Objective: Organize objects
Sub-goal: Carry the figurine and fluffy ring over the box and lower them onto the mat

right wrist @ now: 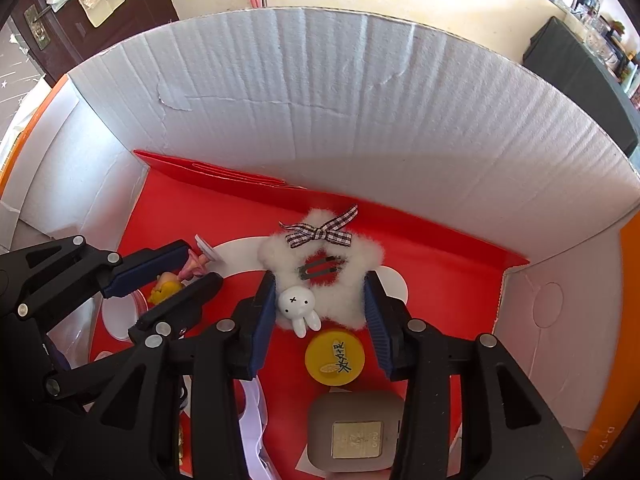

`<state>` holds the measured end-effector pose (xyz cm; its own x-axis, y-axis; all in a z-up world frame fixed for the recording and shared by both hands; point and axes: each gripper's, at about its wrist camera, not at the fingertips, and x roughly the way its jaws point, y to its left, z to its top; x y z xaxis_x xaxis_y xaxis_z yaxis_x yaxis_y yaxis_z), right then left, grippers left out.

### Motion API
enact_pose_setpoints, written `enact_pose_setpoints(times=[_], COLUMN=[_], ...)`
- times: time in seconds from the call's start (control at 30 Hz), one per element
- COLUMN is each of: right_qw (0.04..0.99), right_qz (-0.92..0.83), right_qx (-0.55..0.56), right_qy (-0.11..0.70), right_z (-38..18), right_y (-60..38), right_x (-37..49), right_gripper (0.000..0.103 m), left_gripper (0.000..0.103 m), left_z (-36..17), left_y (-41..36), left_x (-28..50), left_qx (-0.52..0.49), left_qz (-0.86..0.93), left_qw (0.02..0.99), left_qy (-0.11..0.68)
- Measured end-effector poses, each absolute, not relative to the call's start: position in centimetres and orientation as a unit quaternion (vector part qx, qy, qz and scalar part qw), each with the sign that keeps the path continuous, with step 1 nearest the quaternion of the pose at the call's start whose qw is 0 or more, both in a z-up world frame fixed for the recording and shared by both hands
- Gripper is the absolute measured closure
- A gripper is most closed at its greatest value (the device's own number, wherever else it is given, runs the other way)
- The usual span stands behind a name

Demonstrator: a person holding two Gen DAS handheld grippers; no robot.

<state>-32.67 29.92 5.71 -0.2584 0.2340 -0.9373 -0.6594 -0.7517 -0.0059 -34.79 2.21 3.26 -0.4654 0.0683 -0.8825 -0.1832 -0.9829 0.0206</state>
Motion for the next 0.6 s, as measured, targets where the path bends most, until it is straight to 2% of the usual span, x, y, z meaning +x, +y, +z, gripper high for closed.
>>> enact_pose_setpoints(times=[0.33, 0.6], right_qw=[0.293, 0.293], right_qz=[0.766, 0.766], right_qx=[-0.537, -0.537], right_qy=[0.195, 0.198], right_z=[6.0, 6.3], right_y=[29.0, 29.3], right_x=[-32.2, -31.8], right_gripper=[0.060, 0.059], left_gripper=[0.080, 0.075], left_z=[3.3, 3.4], left_y=[2.1, 1.9], left_x=[-34.6, -34.6], left_qx=[-0.511, -0.508], left_qz=[0.855, 0.856], left_qw=[0.073, 0.071], left_qy=[0.059, 0.056])
